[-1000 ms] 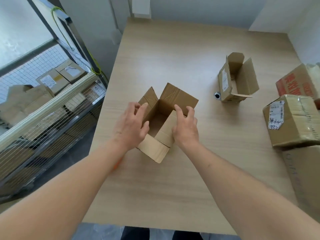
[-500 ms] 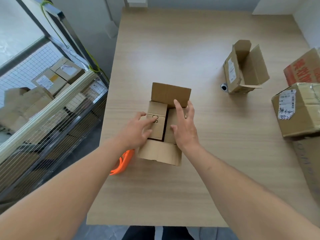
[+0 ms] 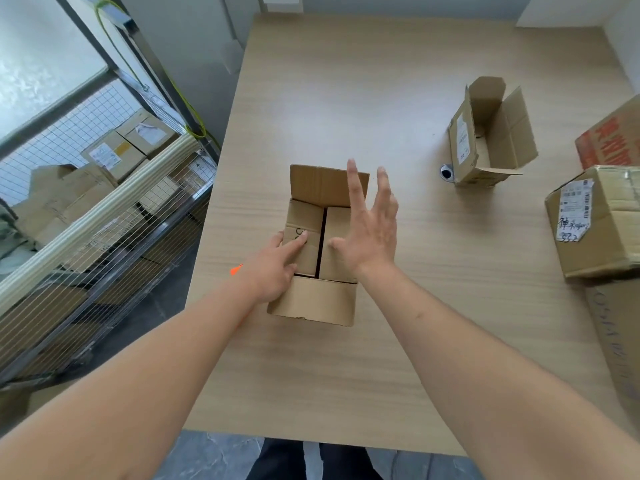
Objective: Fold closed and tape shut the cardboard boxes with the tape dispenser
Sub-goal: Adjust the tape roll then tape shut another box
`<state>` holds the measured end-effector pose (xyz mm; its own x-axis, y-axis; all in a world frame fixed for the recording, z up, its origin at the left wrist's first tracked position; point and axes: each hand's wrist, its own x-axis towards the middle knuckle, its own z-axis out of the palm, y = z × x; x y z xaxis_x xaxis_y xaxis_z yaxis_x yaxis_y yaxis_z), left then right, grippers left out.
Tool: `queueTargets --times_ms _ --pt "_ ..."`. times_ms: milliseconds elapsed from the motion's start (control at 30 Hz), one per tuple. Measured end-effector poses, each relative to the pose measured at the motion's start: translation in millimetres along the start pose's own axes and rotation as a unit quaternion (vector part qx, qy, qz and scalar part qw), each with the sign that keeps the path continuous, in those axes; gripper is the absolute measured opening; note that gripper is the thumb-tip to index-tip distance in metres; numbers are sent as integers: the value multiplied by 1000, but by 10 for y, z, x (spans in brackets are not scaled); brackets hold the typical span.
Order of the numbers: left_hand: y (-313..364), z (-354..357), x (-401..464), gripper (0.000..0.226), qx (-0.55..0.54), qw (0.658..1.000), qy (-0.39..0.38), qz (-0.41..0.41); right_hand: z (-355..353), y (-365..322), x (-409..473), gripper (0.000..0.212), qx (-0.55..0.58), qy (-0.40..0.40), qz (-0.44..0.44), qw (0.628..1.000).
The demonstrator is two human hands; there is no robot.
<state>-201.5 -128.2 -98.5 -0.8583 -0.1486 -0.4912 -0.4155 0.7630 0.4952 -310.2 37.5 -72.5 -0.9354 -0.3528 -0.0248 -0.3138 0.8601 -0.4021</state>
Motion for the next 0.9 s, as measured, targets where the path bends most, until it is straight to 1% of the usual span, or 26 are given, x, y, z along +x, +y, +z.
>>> queueTargets --times_ms 67,100,167,200,267,300,333,367,433,500,533,633,700,733,800,833,867,900 --pt "13 -56 -50 80 -5 1000 -13 8 -54 29 82 149 2 -48 13 999" --pt "3 -97 -86 89 3 999 -33 7 -63 33 112 147 -2 -59 8 998" --pt "-40 -158 -158 99 47 995 -83 8 -70 30 116 134 -7 -53 -3 999" --pt "-66 -169 -188 104 68 992 -107 15 -65 31 85 120 -7 -49 -9 999" --pt "-118 -160 -227 127 92 985 -142 21 -34 61 -4 76 0 -49 -27 998" --pt "-135 -142 -237 136 92 985 -147 20 -11 92 -61 56 7 -62 -31 998" --pt "-147 -112 -250 138 79 987 -141 24 12 130 -125 47 15 -87 -30 996" --pt "-160 -71 -265 133 53 990 -122 39 37 169 -189 48 24 -116 -27 993" --pt "-189 7 -312 108 -30 995 -50 83 58 221 -267 57 44 -155 -12 987" --pt "-229 59 -363 80 -120 987 28 107 5 215 -264 61 69 -177 15 982" --pt "-246 81 -377 69 -146 982 53 109 -35 203 -241 63 73 -189 26 979" --pt "-264 158 -366 51 -198 971 88 102 -184 126 -171 80 52 -238 32 969" --pt "-246 198 -340 44 -242 959 124 79 -244 72 -135 90 75 -257 49 962" --pt "-239 211 -320 42 -259 952 149 61 -253 49 -127 91 89 -262 56 959" --pt "-219 206 -276 42 -268 943 195 24 -221 33 -143 79 92 -263 41 959" --pt "-213 197 -250 52 -260 943 207 20 -181 42 -167 71 83 -259 22 962" --pt "-210 197 -219 69 -239 947 213 21 -132 60 -200 66 71 -255 2 964" --pt "-213 208 -188 81 -206 956 210 17 -79 84 -241 64 60 -252 -13 966"
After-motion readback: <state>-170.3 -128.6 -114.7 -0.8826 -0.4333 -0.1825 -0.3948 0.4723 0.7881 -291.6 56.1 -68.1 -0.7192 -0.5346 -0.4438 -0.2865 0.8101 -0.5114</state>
